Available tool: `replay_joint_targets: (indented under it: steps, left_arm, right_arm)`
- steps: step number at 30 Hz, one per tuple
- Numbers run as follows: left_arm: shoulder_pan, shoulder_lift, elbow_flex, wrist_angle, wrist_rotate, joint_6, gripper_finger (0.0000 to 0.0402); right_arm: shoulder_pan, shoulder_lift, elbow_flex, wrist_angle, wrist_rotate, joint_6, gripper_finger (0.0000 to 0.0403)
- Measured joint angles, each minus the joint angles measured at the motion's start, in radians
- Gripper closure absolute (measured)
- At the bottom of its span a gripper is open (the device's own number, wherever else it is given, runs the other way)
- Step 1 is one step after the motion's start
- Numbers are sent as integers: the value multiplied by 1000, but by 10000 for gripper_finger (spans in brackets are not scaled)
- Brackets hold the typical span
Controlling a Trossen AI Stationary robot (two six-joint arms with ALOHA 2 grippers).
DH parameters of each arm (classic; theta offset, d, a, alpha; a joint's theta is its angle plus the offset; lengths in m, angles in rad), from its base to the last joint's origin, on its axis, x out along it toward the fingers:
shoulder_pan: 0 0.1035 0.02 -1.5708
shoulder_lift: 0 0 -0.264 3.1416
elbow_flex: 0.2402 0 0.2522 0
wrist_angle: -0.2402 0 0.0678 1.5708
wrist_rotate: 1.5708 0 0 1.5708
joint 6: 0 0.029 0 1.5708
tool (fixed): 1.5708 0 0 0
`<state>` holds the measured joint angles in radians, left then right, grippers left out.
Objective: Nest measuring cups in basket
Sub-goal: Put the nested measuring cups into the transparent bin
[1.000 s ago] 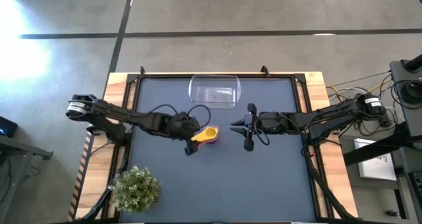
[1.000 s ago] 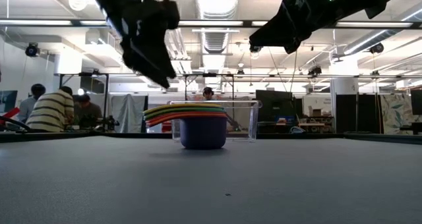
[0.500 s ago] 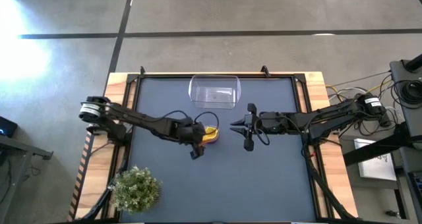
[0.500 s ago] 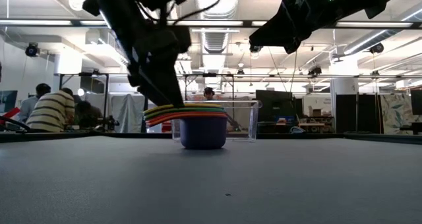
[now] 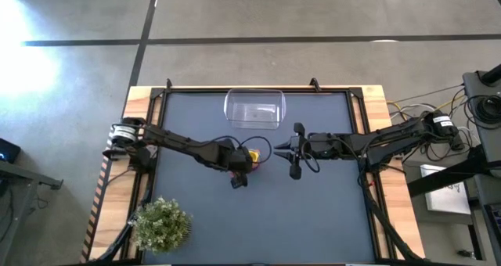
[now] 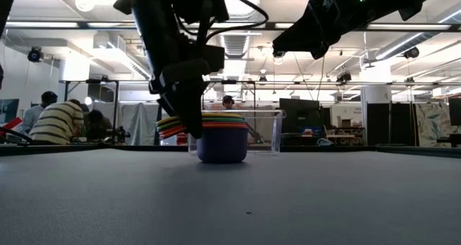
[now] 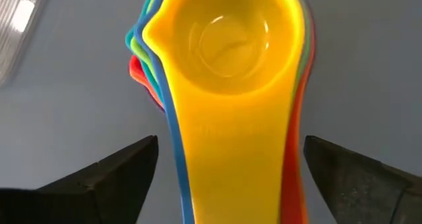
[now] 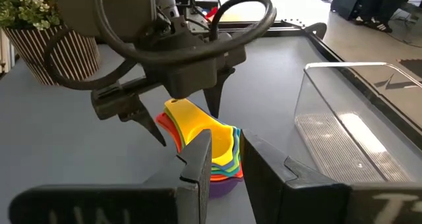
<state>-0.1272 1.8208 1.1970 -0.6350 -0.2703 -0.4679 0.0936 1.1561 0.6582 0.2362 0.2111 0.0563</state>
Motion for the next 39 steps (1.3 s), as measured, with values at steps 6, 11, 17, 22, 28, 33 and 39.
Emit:
replay_joint_targets:
  steps: [6, 11, 17, 22, 28, 33, 39]
  left_arm:
    - [0, -2, 13, -51, 7, 4, 106]
    - [0, -2, 1, -56, 26, 3, 153]
    - [0, -2, -9, -55, 26, -2, 182]
    - [0, -3, -9, -63, 27, 5, 204]
    - [0, -3, -10, -82, 27, 6, 234]
    - [0, -3, -8, -90, 27, 15, 262]
    - [0, -4, -7, -91, 27, 32, 272]
  right_arm:
    - [0, 0, 0, 0, 0, 0, 332]
    - [0, 0, 0, 0, 0, 0, 333]
    - [0, 0, 0, 0, 0, 0, 332]
    - [0, 0, 0, 0, 0, 0, 332]
    - [0, 0, 0, 0, 0, 0, 332]
    - [0, 0, 0, 0, 0, 0, 332]
    - [0, 0, 0, 0, 0, 0, 332]
